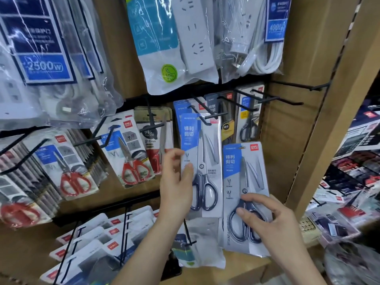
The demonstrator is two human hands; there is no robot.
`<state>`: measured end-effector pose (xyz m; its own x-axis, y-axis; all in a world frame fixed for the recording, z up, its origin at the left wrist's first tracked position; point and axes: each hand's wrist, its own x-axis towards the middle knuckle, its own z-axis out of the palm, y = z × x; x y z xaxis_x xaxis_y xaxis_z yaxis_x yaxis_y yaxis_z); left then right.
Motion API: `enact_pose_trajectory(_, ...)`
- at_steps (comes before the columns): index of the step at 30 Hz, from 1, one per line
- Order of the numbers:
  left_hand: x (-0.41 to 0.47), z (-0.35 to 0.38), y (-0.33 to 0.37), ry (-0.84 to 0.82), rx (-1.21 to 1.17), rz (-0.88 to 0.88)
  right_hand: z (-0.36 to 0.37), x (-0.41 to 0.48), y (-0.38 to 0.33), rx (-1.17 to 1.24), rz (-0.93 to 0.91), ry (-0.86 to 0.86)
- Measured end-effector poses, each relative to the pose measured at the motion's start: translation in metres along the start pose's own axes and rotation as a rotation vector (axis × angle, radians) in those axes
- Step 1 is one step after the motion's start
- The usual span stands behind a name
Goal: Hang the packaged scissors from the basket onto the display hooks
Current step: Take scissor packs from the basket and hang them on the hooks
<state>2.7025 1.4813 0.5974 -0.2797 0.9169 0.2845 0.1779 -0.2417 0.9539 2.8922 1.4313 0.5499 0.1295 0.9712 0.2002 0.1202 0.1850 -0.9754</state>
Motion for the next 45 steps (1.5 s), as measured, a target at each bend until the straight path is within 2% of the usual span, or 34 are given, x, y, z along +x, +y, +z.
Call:
enact_pose_trajectory(2,-0.005,-0.008,-0.007,-0.093,0.134,0.009,0.003,0.001,-0.001,0.011,-0.003,-0.001)
enact_pose_trajectory(5,-0.012,-0.019,-0.016,-0.180,0.171,-0.068,0.003,0.002,0.001,0.033,-0.013,0.024)
enact_pose_trajectory(11,0.015,-0.013,-0.013,-0.111,0.572,0.076,-0.008,0.004,0.010,0.017,-0.029,0.076)
enact_pose_trajectory(17,0.060,0.005,-0.017,-0.132,0.699,0.020,-0.012,0.003,0.003,0.239,-0.014,0.044)
enact_pose_trajectory(21,0.056,0.002,-0.012,-0.216,0.954,-0.016,-0.007,0.004,-0.003,0.364,0.017,0.029)
enact_pose_trajectory(22,0.046,-0.001,-0.010,-0.206,0.908,0.002,-0.006,0.004,-0.004,0.387,0.019,0.018)
enact_pose_trajectory(24,0.012,-0.004,-0.007,-0.254,0.540,0.004,-0.001,0.006,-0.005,0.417,0.024,0.016)
enact_pose_trajectory(26,-0.027,0.000,0.002,-0.344,0.148,-0.133,0.006,0.007,-0.004,0.433,0.034,0.030)
enact_pose_trajectory(27,-0.042,0.003,0.004,-0.366,0.059,-0.187,0.010,0.006,-0.004,0.425,0.048,0.039)
enact_pose_trajectory(31,-0.065,0.007,-0.001,-0.265,-0.001,-0.213,0.020,0.003,-0.007,0.318,0.065,0.004)
enact_pose_trajectory(33,-0.064,0.002,0.001,-0.235,-0.035,-0.237,0.019,0.002,-0.007,0.372,0.131,0.023)
enact_pose_trajectory(35,-0.063,-0.001,0.007,-0.197,-0.105,-0.263,0.018,0.001,-0.006,0.445,0.230,-0.039)
enact_pose_trajectory(38,-0.066,-0.002,0.013,-0.164,-0.138,-0.258,0.018,0.000,-0.008,0.395,0.229,-0.115)
enact_pose_trajectory(45,-0.064,-0.035,0.006,0.057,-0.117,-0.173,0.002,0.005,-0.006,0.294,0.129,0.144)
